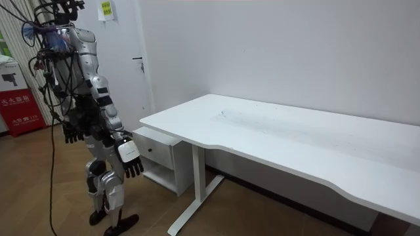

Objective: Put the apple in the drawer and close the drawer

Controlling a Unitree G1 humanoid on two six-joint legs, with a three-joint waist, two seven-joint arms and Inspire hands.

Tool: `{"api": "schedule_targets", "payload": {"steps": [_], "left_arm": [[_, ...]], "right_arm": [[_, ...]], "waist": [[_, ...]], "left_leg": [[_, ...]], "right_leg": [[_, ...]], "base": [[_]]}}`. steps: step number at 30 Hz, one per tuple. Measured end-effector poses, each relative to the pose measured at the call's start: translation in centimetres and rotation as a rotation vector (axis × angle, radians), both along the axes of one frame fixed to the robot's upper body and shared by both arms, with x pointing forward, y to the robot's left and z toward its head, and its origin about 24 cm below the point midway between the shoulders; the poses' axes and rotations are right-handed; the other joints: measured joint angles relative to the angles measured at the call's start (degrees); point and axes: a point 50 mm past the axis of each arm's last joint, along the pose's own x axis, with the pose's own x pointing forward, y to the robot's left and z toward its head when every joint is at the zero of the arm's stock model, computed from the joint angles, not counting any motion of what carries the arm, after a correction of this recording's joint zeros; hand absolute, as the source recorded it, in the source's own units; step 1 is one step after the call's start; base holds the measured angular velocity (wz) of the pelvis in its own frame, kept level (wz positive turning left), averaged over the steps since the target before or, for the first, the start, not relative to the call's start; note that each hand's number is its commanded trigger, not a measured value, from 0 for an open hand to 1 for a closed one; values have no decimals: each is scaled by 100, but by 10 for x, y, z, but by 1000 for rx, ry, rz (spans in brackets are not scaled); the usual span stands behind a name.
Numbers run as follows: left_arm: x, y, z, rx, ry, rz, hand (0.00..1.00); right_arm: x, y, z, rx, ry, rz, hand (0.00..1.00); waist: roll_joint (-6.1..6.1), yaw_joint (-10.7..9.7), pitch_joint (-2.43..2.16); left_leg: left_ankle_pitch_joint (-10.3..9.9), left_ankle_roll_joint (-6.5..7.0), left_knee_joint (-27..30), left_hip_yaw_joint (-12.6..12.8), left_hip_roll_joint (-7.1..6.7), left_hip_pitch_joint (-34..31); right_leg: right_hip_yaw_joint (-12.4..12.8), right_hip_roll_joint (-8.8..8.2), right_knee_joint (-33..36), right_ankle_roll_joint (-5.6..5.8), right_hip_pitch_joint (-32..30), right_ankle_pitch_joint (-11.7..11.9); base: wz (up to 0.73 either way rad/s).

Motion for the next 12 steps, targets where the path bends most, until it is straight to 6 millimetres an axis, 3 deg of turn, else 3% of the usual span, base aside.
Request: {"api": "schedule_targets", "payload": {"steps": [3,8,12], "left_arm": [[-1,-1,0,-2,5,-1,0],[-11,-2,-2,-8,50,-9,0],[-20,-4,-2,-12,91,-24,0]], "right_arm": [[1,0,0,18,-5,-9,0],[-2,1,-1,40,13,-18,0],[-9,1,-1,41,31,-20,0]], "waist": [[-7,1,16],[-10,27,24],[30,42,-2]], "left_leg": [[-38,-69,-41,-11,25,74],[-42,-71,-63,-22,32,112],[-40,-70,-62,-33,34,165]], "right_leg": [[-26,28,10,-27,20,-36],[-29,38,38,-30,78,-35],[-44,35,105,-30,101,-34]], "base": [[3],[0],[0]]}}
